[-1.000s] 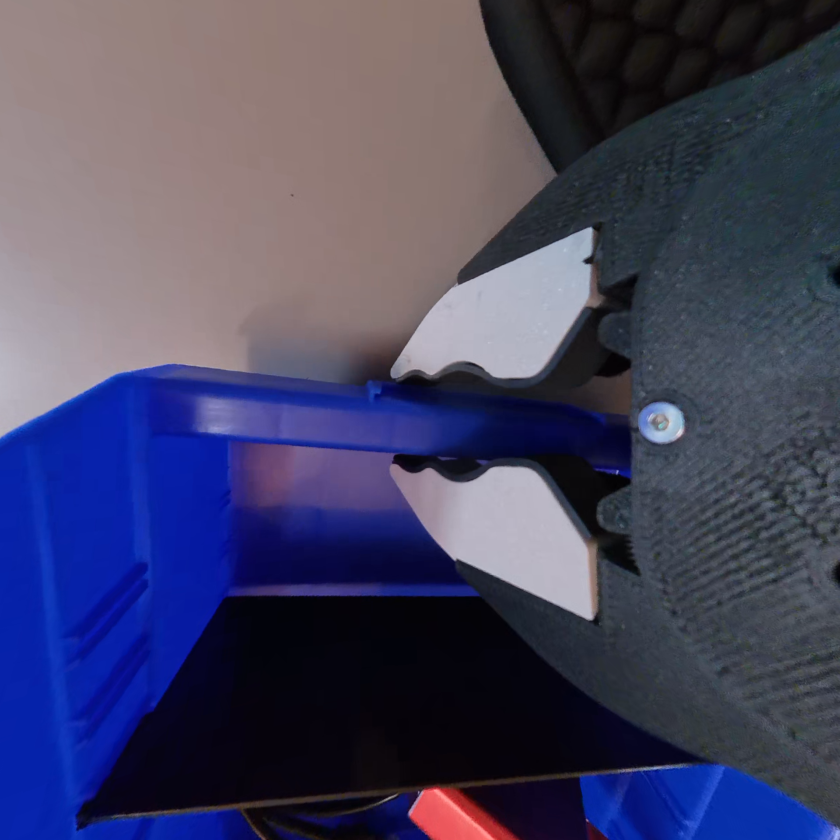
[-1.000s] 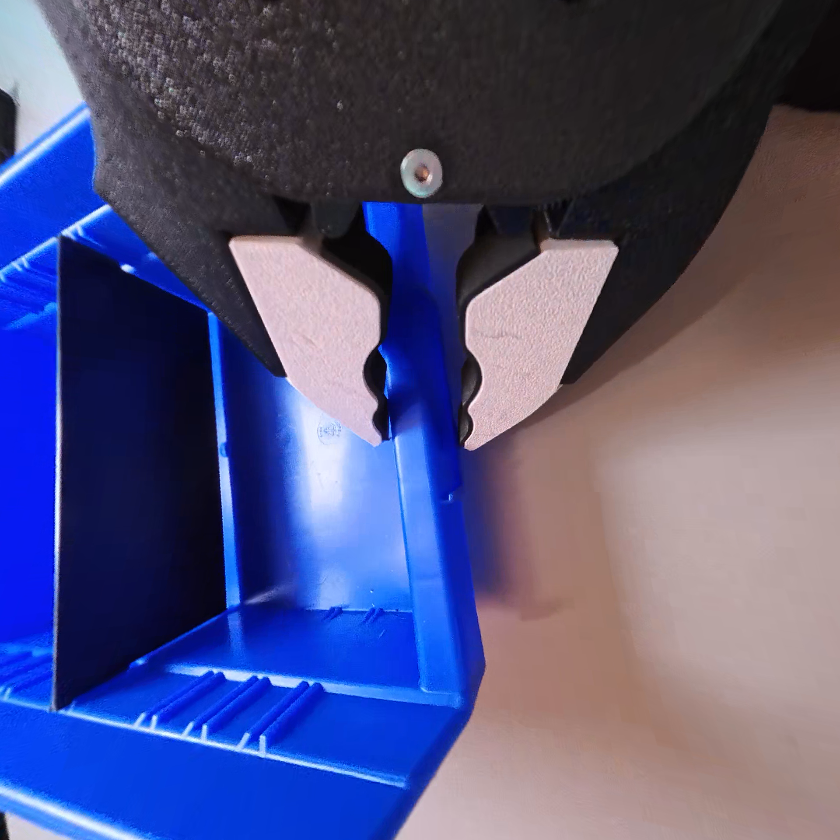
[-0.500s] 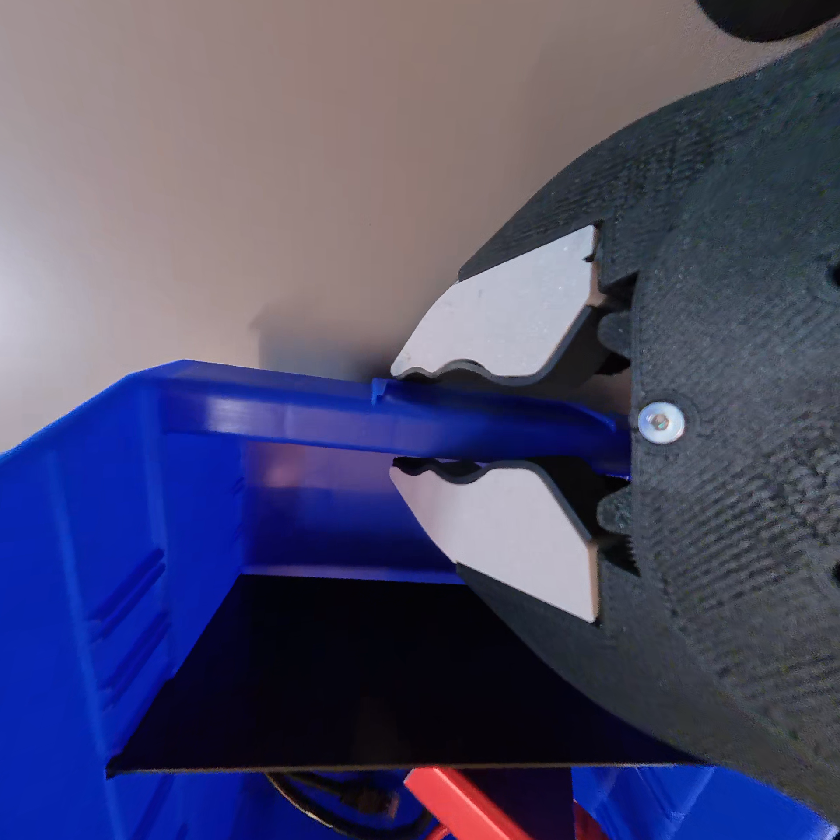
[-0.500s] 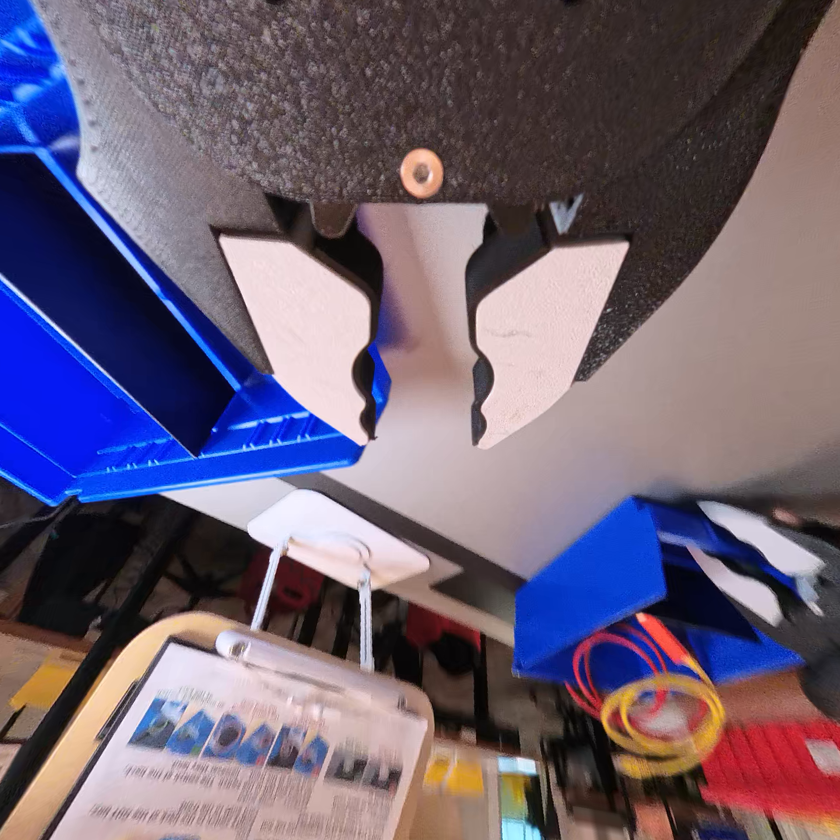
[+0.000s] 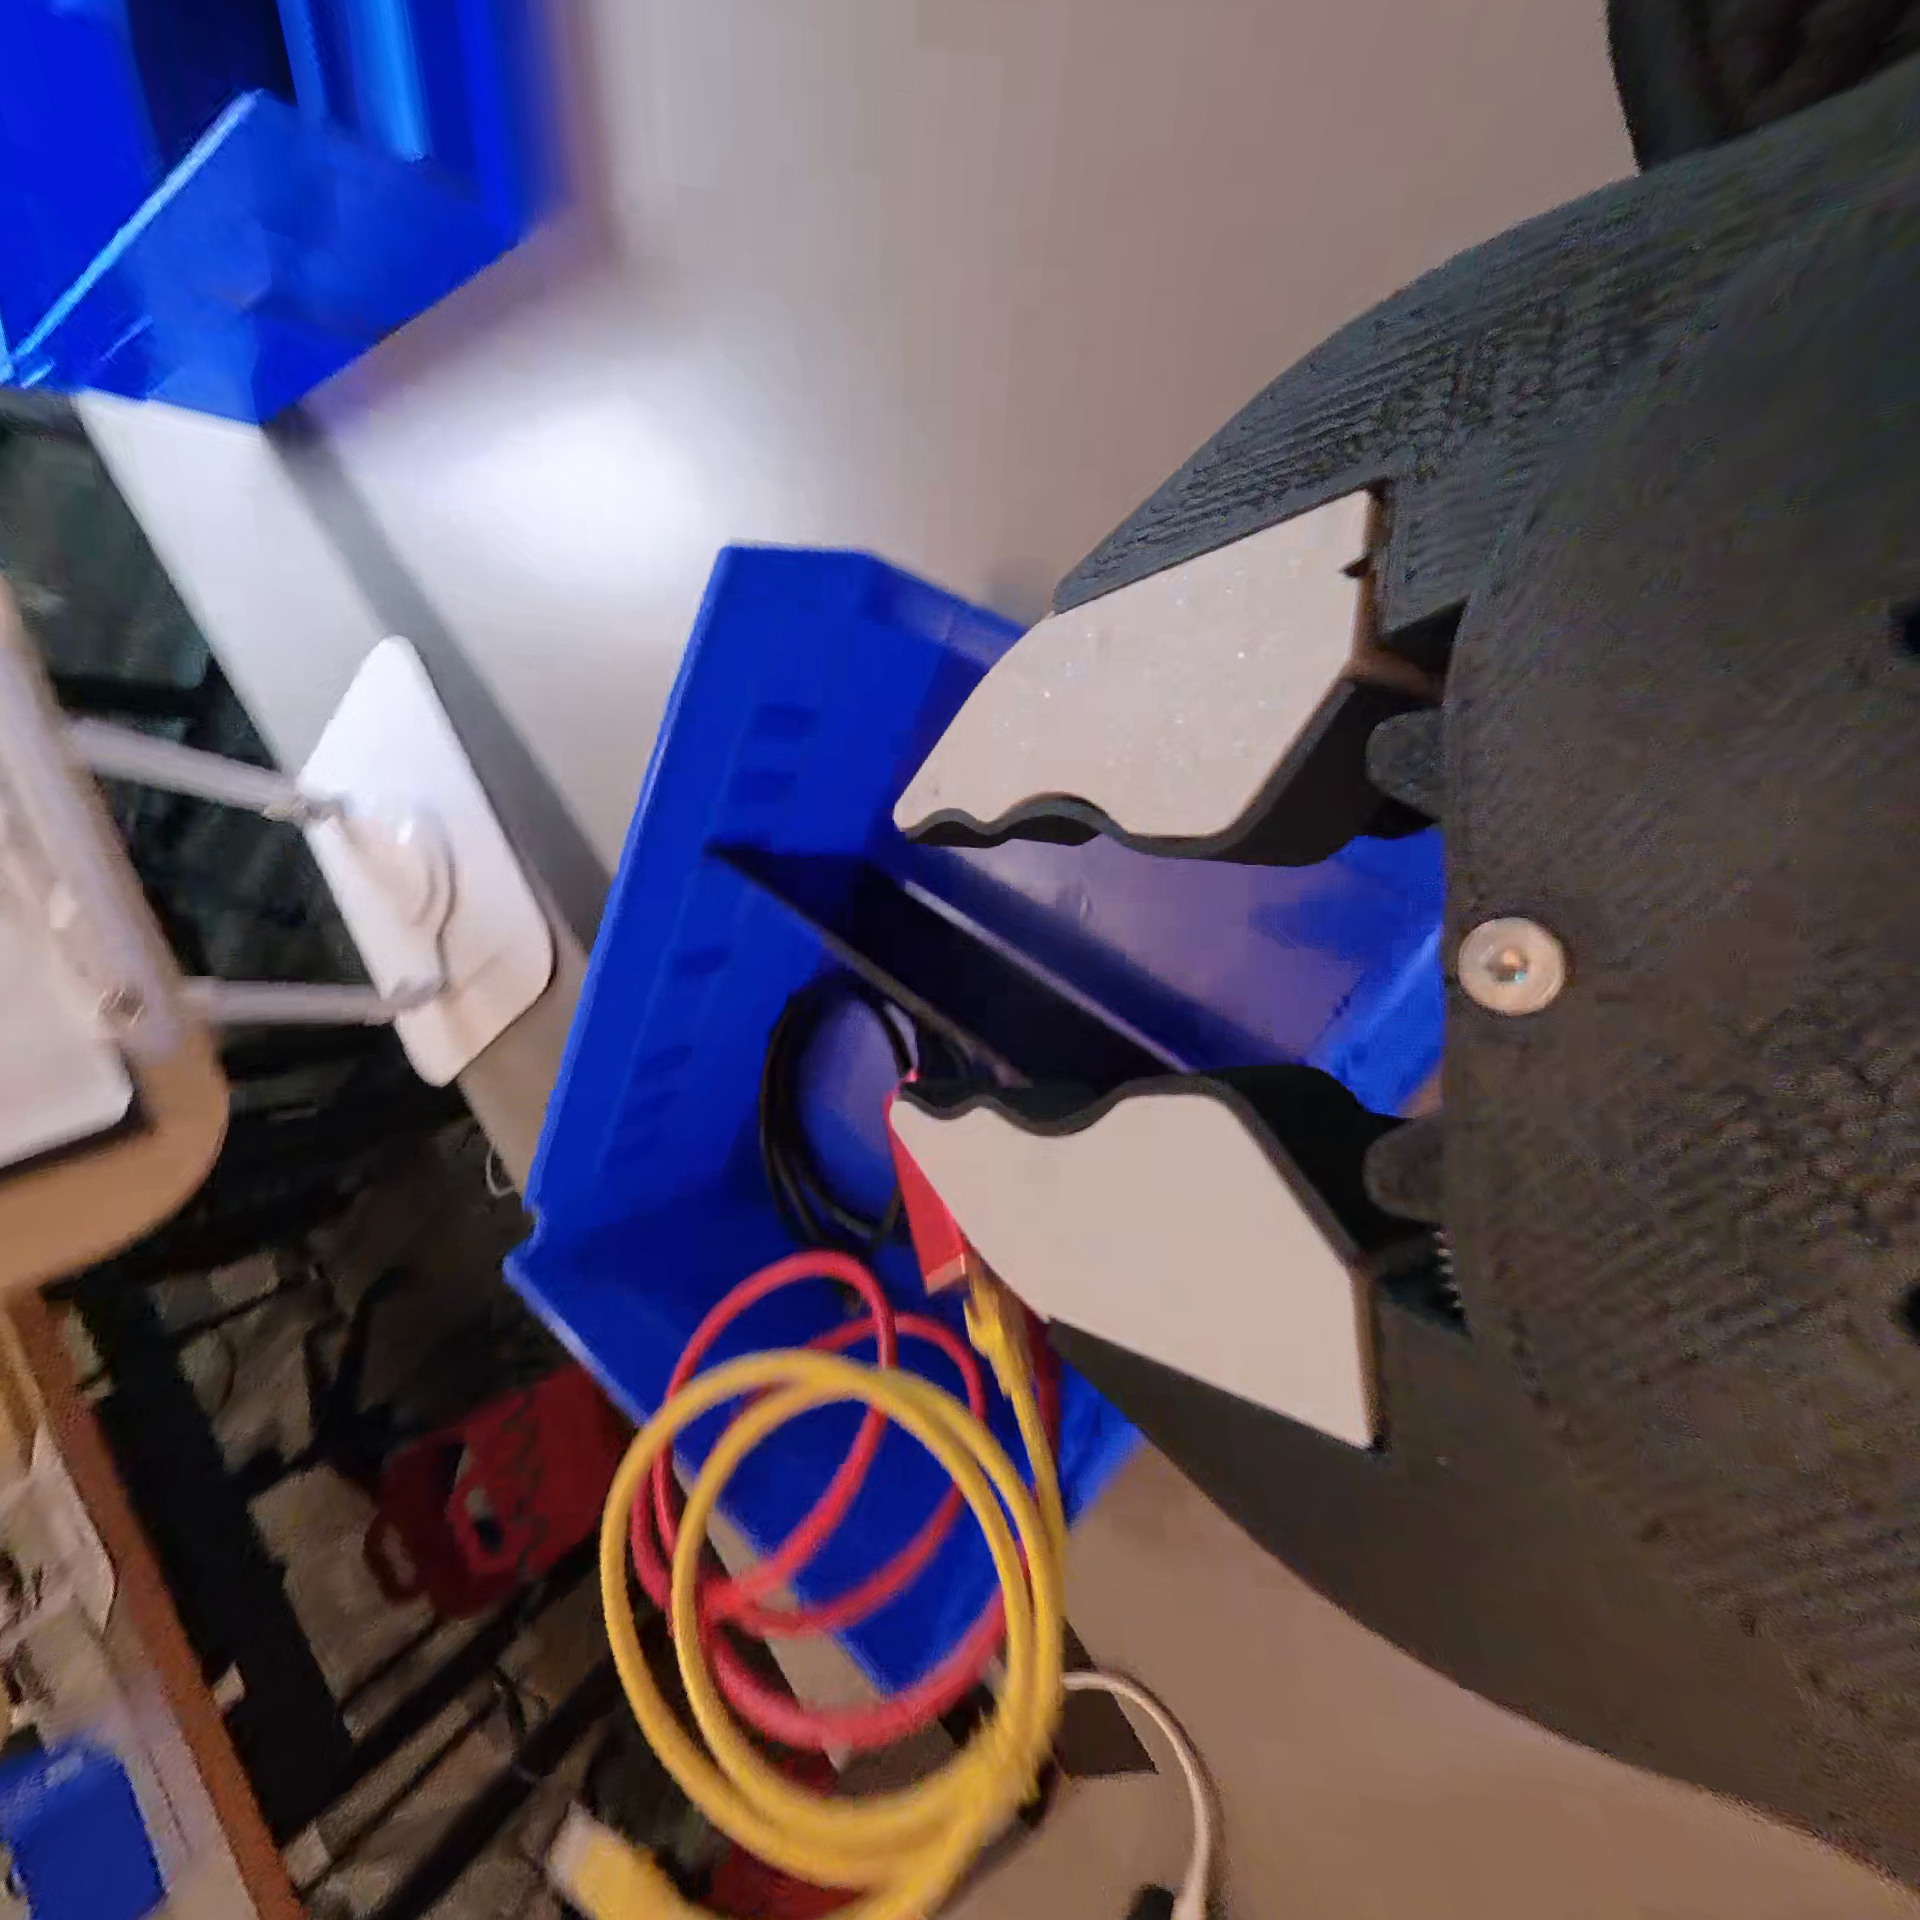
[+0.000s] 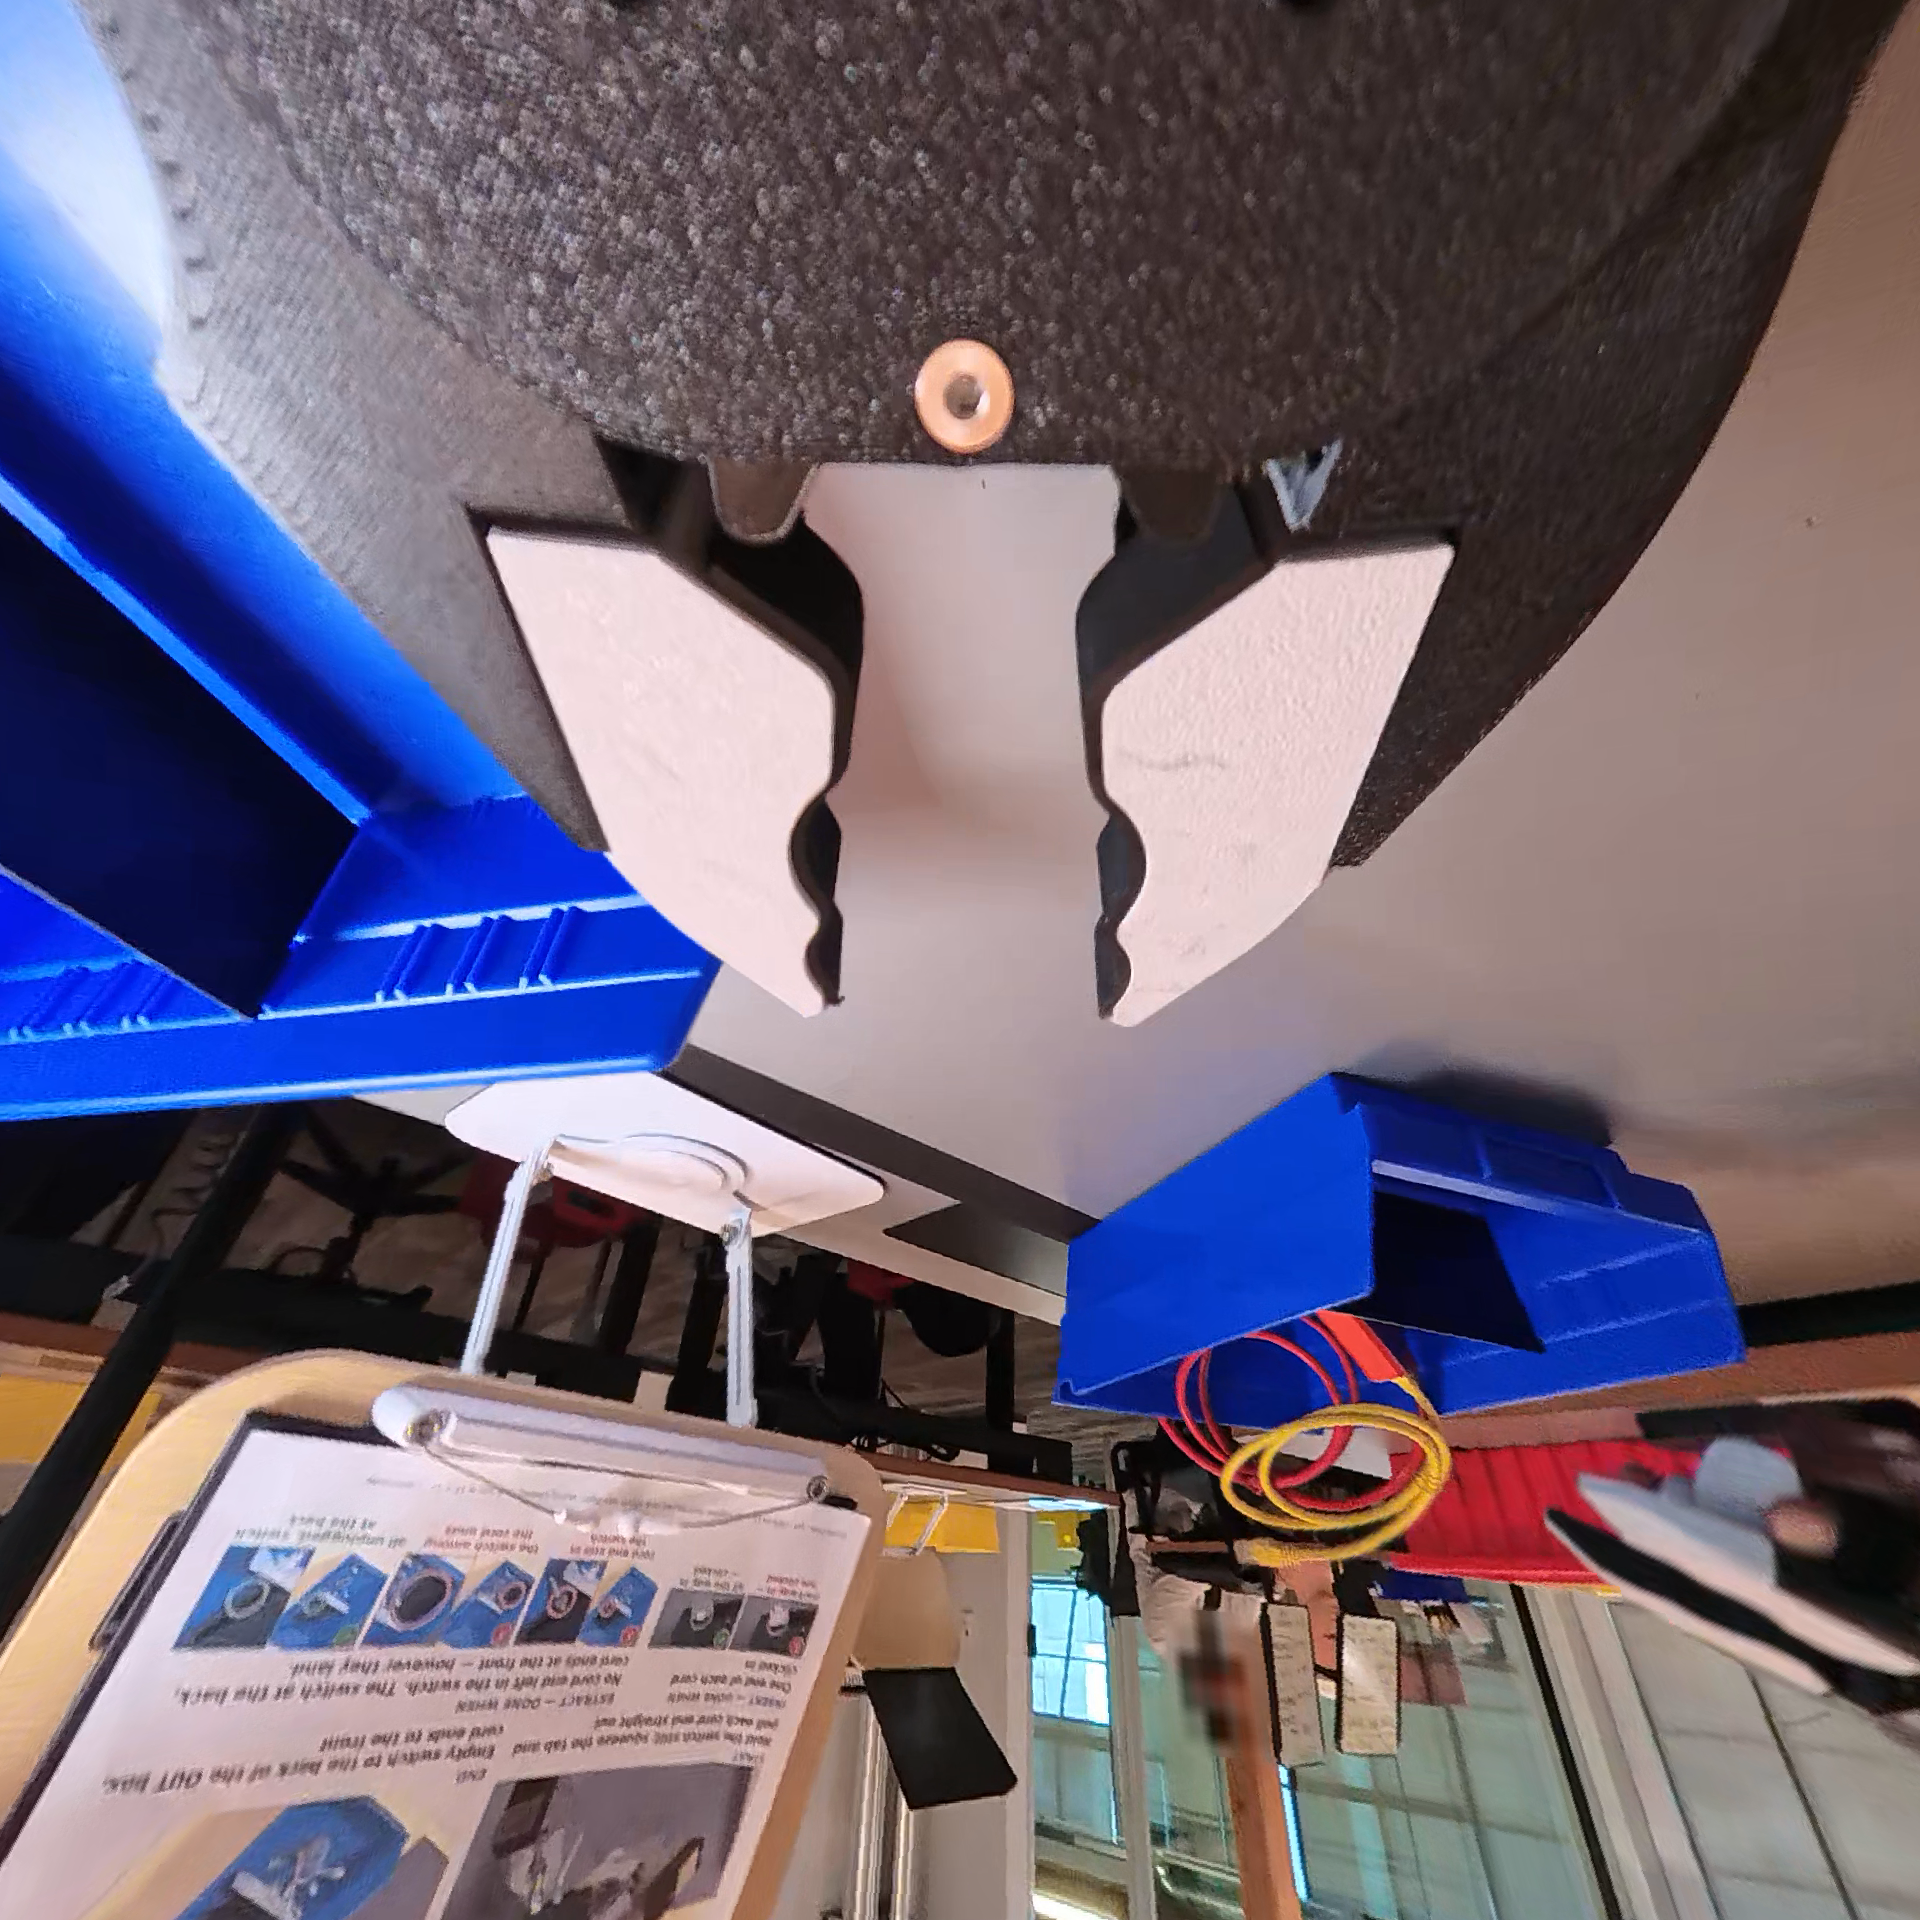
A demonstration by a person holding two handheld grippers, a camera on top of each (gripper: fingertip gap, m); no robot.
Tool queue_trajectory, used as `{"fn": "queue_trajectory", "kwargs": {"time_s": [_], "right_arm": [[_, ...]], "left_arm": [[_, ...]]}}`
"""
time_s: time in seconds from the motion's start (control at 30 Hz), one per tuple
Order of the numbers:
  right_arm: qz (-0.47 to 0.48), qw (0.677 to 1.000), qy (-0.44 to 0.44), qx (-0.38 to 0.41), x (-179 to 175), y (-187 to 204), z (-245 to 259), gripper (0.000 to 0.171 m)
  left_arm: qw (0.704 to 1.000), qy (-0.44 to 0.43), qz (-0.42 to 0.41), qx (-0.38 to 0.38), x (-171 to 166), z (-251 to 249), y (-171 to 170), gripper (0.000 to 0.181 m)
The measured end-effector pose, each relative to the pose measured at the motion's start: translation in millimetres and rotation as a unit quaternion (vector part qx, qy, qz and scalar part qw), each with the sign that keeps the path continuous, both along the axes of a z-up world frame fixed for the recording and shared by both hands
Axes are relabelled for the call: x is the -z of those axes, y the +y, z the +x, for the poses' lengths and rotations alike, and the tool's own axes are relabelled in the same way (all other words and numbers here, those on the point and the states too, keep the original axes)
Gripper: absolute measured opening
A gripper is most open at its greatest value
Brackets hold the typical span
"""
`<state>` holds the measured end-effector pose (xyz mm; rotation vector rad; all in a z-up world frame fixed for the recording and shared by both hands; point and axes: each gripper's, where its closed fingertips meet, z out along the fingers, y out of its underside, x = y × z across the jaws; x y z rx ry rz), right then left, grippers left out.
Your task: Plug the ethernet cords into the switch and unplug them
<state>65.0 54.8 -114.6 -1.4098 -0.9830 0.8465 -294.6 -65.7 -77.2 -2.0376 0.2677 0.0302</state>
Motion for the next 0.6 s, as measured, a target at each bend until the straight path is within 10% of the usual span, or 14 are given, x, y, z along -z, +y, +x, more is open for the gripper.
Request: {"fn": "queue_trajectory", "kwargs": {"time_s": [0.27,0.6], "right_arm": [[0.022,0.999,-0.021,-0.010,1.9,-9.6,0.4,0.015],[0.017,0.999,-0.026,-0.020,5.7,-15.0,1.6,0.029]], "left_arm": [[0.996,-0.033,-0.026,-0.081,-29.5,-94.1,11.9,0.045],[0.980,0.017,-0.197,-0.032,15.8,-111.8,53.9,0.046]]}}
